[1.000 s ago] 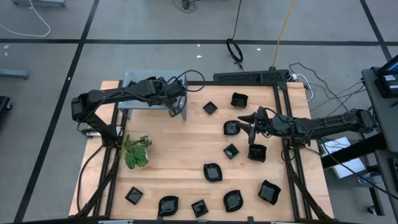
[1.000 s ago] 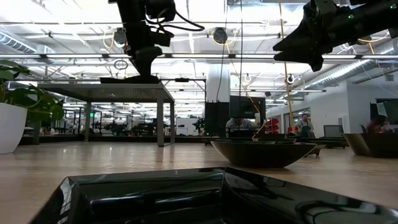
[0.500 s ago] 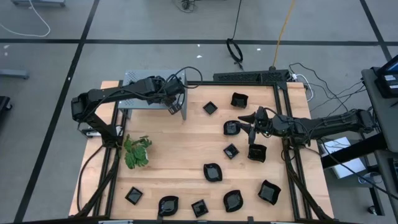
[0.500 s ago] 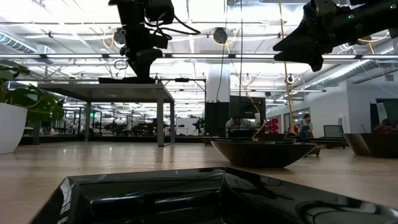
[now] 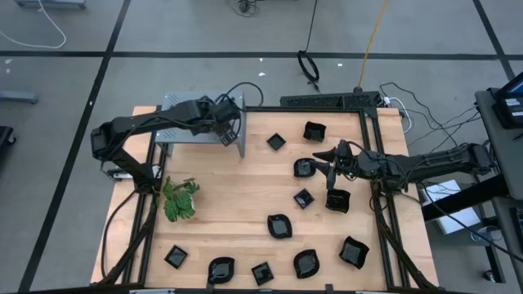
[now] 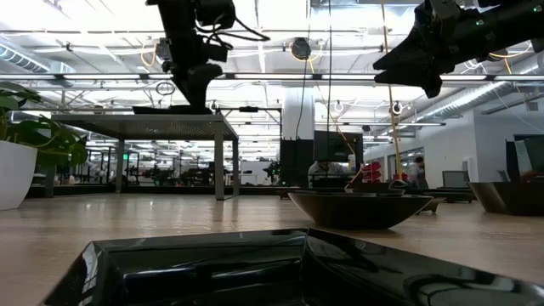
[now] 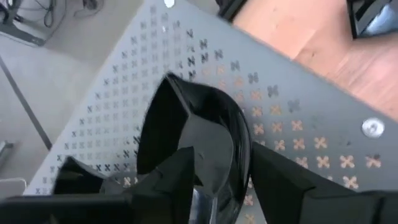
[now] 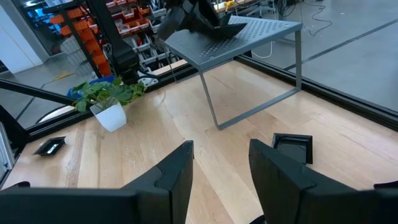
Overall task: Pick & Place Mini shaped plates
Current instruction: Put the leaf-shaped plate on the shelf, then stack the leaf-shaped plate on top of the leaf-shaped plate on the shelf
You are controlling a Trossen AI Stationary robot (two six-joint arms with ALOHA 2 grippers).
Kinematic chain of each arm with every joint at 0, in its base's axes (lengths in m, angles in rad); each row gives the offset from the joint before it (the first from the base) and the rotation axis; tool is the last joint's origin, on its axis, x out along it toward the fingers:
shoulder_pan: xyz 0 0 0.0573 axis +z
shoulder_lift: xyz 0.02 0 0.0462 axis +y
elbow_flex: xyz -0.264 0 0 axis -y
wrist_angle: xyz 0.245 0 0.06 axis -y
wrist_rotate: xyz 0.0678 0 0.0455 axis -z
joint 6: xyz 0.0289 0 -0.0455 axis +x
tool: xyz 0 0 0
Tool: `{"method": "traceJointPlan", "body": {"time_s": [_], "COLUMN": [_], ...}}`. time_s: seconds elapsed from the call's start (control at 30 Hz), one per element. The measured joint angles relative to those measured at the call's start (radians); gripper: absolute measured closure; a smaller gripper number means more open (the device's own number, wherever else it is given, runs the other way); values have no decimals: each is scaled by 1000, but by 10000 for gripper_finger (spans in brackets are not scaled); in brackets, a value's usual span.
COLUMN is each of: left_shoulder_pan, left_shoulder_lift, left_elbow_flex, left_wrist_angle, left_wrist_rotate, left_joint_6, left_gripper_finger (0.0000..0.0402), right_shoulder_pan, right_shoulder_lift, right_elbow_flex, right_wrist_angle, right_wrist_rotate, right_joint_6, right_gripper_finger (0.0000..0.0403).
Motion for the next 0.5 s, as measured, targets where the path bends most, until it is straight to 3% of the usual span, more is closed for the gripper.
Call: {"method": "traceJointPlan", "body": {"time_s": [0.5], "left_shoulder_pan": [-77], "left_shoulder_lift": [-127], "left_elbow_flex": [0], "left_wrist_angle": [191], "left_wrist_rotate": [26], "left_joint_6": [166], "left_gripper_finger": [217], "right_shoulder_pan": [0], "right_shoulder_lift": [0], "right_elbow_flex": [0], "right_wrist_angle": [1], "right_wrist_rotate": [0], "right_joint_6": [0], "right_gripper_finger": [259]}}
